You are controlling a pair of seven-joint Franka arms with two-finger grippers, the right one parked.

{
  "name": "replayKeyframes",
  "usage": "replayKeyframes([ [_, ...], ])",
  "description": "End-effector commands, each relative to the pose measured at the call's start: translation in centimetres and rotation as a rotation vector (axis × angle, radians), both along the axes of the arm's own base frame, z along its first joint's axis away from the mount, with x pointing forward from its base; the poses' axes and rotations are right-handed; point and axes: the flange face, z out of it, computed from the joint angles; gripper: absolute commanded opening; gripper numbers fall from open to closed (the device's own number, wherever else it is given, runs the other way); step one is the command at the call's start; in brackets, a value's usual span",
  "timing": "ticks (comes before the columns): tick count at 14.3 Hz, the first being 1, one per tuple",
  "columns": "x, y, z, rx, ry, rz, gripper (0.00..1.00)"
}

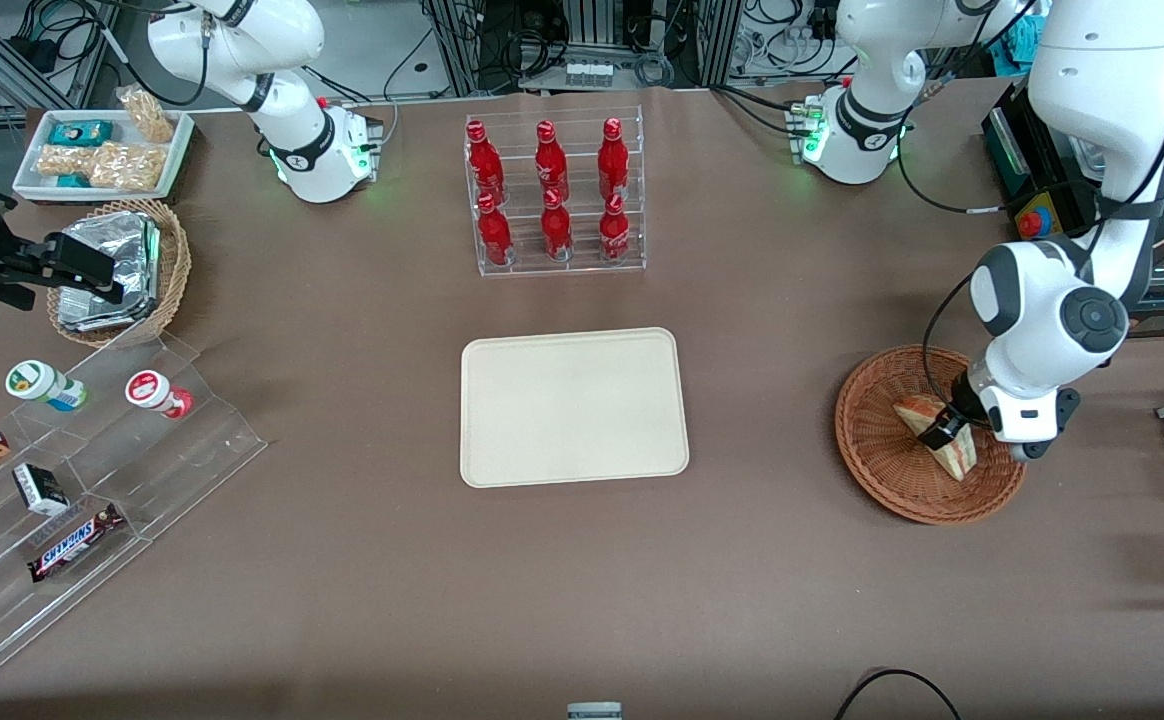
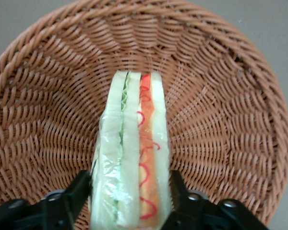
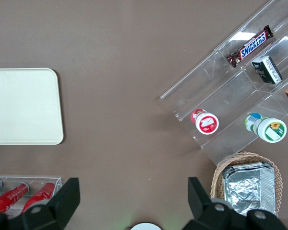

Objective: Place sandwich from basket to tray
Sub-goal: 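Lower the open left gripper onto the sandwich and close on it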

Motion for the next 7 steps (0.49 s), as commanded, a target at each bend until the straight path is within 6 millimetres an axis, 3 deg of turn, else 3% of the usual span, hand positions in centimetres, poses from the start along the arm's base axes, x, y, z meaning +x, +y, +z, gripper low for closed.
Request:
replayKeyframes([
  [1, -0.3, -0.6, 3.5, 0.002, 0.076, -0.123, 0.05],
  [3, 0.7, -1.6, 6.6, -0.005, 0.124, -0.174, 0.03],
  [4, 1.4, -4.9, 8.2, -0.007, 0.139, -0.243, 0.02],
  [5, 1.9, -6.7, 9.2, 0.001, 0.144, -0.337, 0.01],
  [6, 2.4, -8.8, 10.2, 0.028, 0.138, -0.533, 0.02],
  [7, 2.6, -11.2, 10.1, 0.022, 0.141, -0.645, 0.02],
])
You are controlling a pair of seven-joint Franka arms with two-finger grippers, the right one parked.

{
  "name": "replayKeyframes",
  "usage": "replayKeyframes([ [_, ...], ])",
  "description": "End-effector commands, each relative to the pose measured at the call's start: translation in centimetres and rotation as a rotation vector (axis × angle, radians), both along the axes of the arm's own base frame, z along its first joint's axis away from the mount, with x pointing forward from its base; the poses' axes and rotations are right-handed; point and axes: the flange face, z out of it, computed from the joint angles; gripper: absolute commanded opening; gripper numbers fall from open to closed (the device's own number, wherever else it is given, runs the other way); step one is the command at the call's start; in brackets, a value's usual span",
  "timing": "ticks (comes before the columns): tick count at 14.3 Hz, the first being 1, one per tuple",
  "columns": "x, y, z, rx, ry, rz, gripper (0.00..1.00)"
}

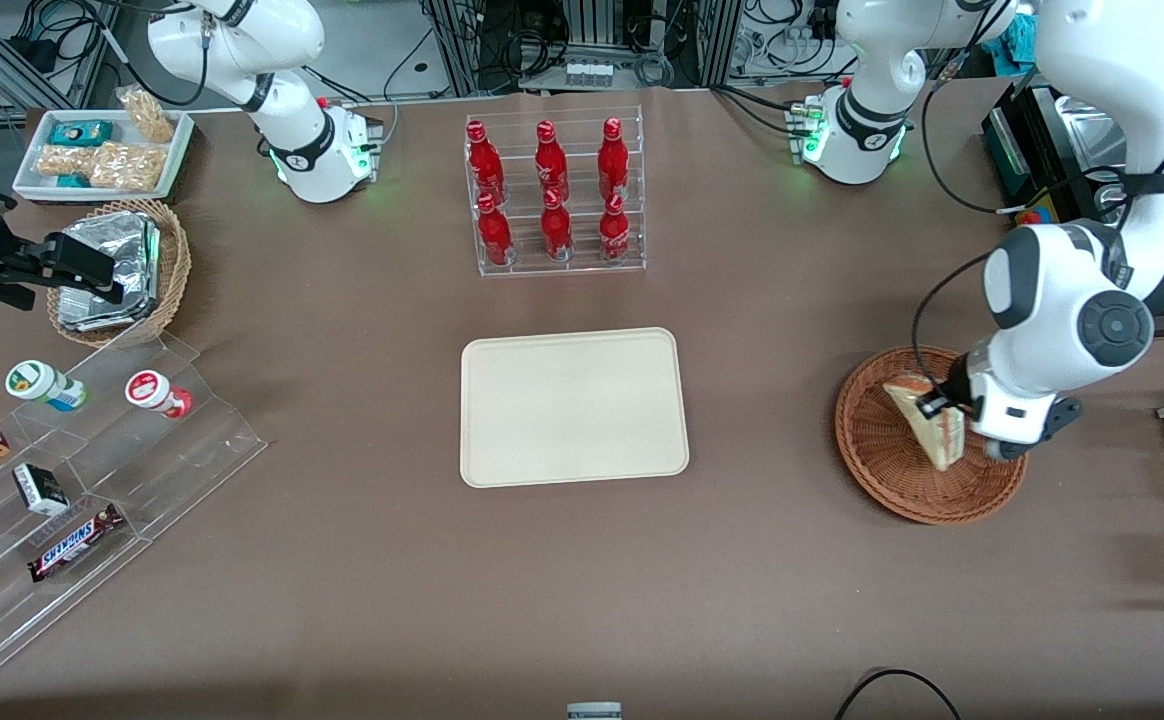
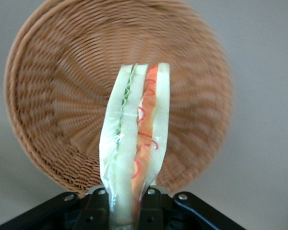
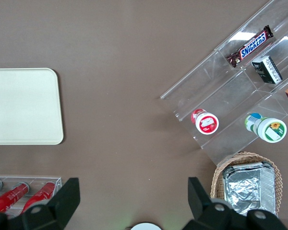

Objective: Place sandwich from basket to tray
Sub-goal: 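Lift the sandwich and carry it over the white tray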

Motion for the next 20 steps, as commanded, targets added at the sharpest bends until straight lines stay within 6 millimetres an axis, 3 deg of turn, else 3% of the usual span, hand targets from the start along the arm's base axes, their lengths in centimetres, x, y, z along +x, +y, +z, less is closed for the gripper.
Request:
replayKeyframes([
  [1, 0.4, -7.7, 0.5, -0.013, 0.011, -0.229, 0.02],
  [6, -0.5, -27.0, -2.5, -0.003, -0.026, -0.175, 0.00],
  [8, -1.6, -33.3, -3.2, -0.007, -0.048, -0.146, 0.00],
  [10, -2.4, -38.3, -4.0, -0.017, -0.070, -0.095, 0.00],
  [14, -4.6, -46.0, -5.8, -0.040, -0.099, -0.061, 0.00],
  [17, -7.3, -49.4, -8.0, -0.027, -0.091, -0.081, 0.00],
  [20, -7.9, -50.3, -9.8, -0.042, -0.097, -0.089, 0.01],
])
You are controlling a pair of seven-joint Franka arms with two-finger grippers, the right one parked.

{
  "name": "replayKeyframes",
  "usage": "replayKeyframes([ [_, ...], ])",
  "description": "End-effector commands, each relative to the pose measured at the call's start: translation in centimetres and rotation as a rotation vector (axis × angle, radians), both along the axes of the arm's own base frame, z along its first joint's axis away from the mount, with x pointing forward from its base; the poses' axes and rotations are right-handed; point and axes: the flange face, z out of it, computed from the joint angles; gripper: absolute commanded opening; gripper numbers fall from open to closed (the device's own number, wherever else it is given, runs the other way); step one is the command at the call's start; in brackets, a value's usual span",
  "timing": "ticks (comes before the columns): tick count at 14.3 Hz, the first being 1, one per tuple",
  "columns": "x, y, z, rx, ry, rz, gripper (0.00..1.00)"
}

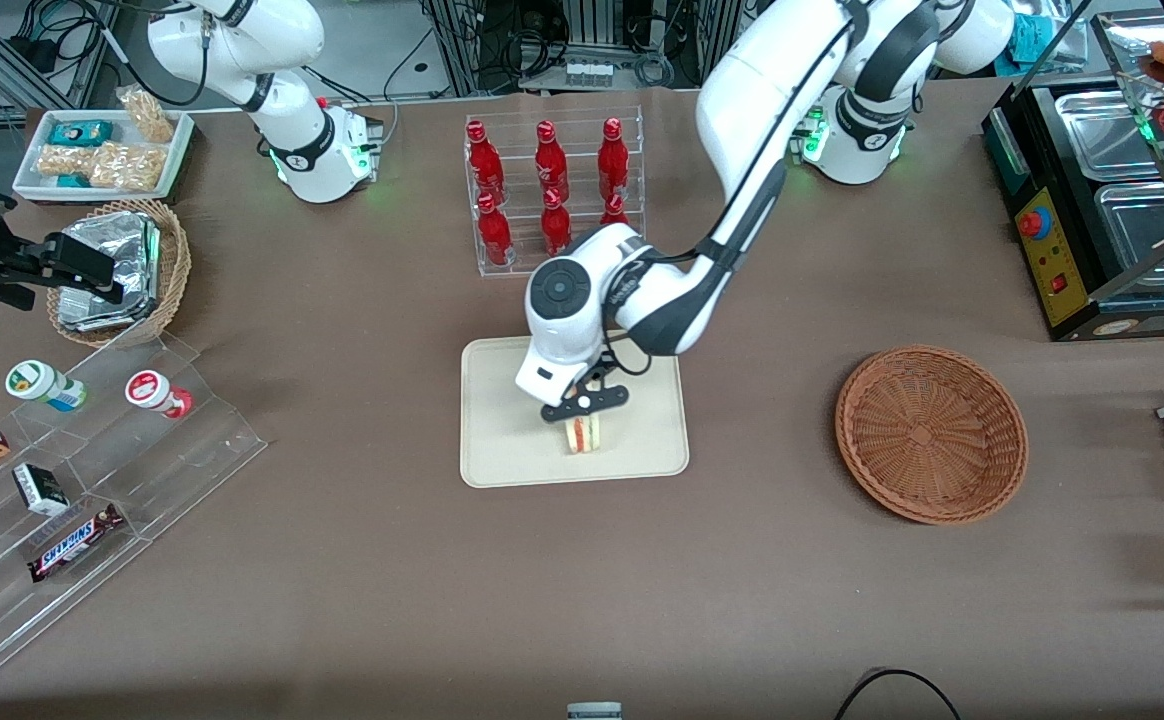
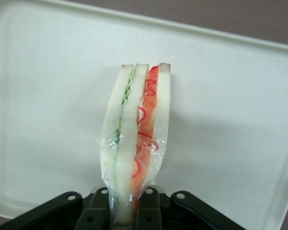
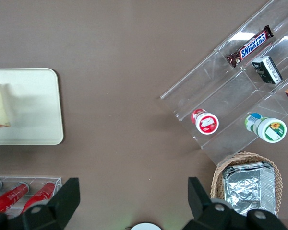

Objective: Place sandwich from basket to tray
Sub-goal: 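Lower the sandwich onto the tray and open the left gripper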

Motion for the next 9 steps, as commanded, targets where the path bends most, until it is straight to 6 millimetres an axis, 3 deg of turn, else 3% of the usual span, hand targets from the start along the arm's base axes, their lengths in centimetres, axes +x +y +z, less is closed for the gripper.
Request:
replayKeyframes([
  [1, 0.3, -1.0, -0.5, -0.016, -0.031, 0.007, 0.02],
  [2, 0.3, -1.0, -0.6, -0.016, -0.028, 0.010, 0.05],
  [3, 0.3, -1.0, -0.5, -0.018, -0.026, 0.012, 0.18],
  [4, 0.3, -0.9, -0.4, -0.015, -0.023, 0.013, 0.76],
  [5, 0.3, -0.9, -0.3, -0.009, -0.026, 0.008, 1.00],
  [9, 0.7, -0.6, 1.9, -0.020, -0.039, 0.015, 1.00],
])
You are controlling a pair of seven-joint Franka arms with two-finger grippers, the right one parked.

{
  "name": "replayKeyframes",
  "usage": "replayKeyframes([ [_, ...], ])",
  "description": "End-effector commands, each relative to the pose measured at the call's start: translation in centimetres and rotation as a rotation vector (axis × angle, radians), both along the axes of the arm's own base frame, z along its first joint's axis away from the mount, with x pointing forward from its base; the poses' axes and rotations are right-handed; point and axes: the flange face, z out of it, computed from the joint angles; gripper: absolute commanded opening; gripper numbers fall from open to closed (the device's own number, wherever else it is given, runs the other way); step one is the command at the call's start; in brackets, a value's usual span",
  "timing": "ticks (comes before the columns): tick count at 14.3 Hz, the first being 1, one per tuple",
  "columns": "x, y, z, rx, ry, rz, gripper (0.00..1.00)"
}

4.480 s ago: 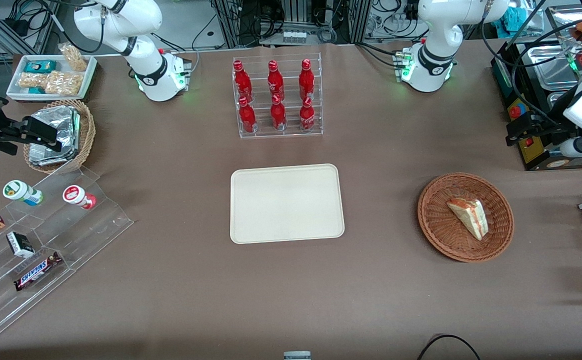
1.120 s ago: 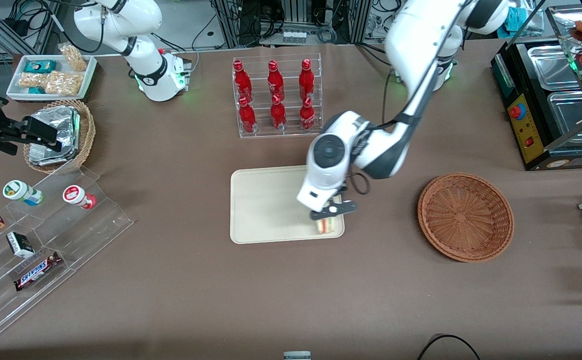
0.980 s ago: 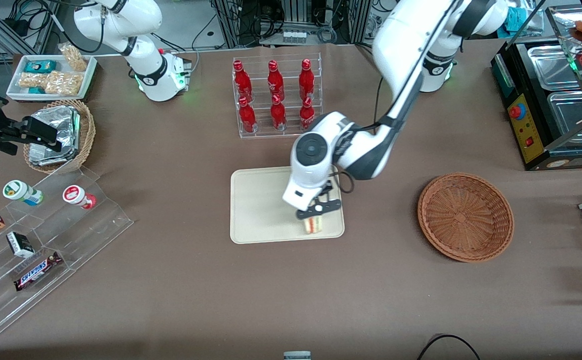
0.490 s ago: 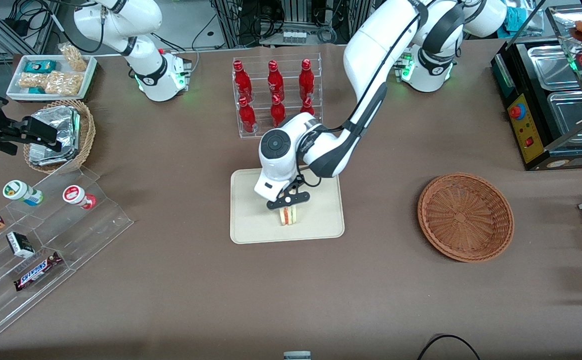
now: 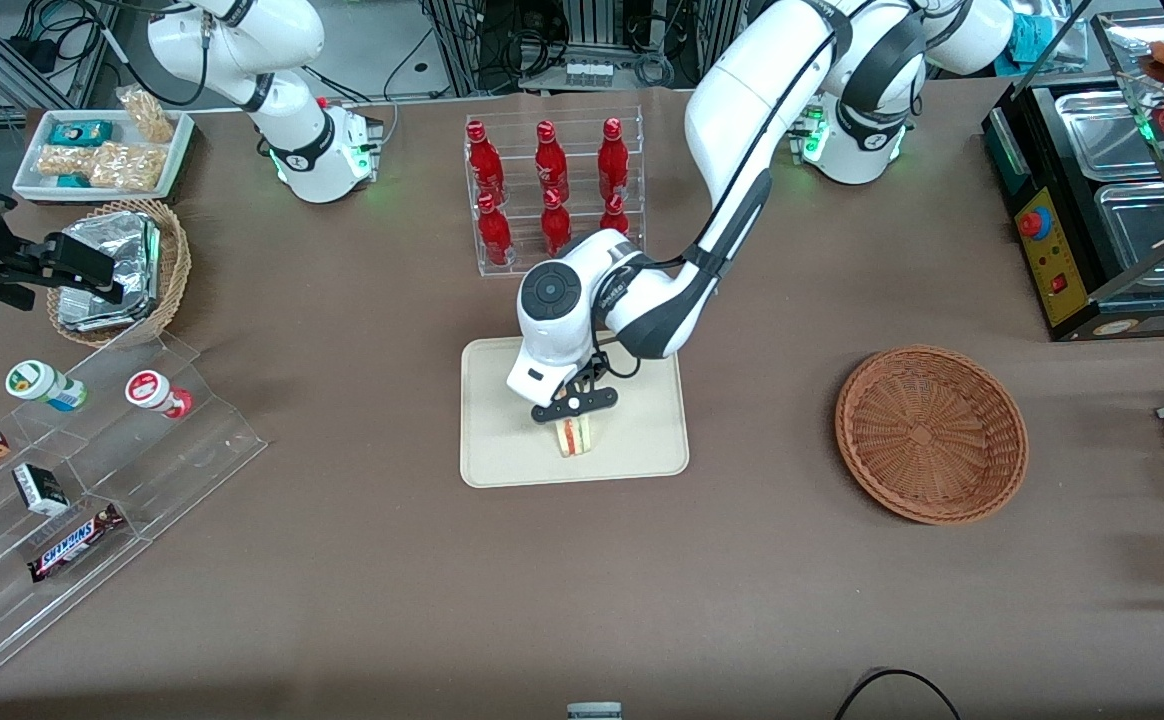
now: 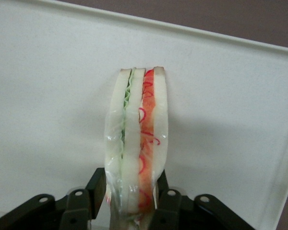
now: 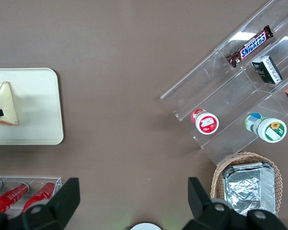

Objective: Place sandwich from basket to tray
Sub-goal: 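Lower the sandwich onto the tray and open the left gripper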

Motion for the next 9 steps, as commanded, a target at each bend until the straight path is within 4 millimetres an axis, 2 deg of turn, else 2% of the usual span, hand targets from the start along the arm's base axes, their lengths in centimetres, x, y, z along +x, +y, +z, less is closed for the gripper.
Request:
replayKeyframes([
  [1, 0.2, 0.2, 3.4, 0.011, -0.015, 0.007, 1.00],
  [3, 0.9, 1.6, 6.2, 0.029, -0.013, 0.002, 1.00],
  [5, 0.3, 3.8, 8.0, 0.057, -0.003, -0.014, 1.00],
  [8, 0.7, 9.5, 9.8, 0.186, 0.043, 0.020, 1.00],
  [9, 2.0, 12.0, 10.1, 0.206, 0.049, 0.049, 1.00],
])
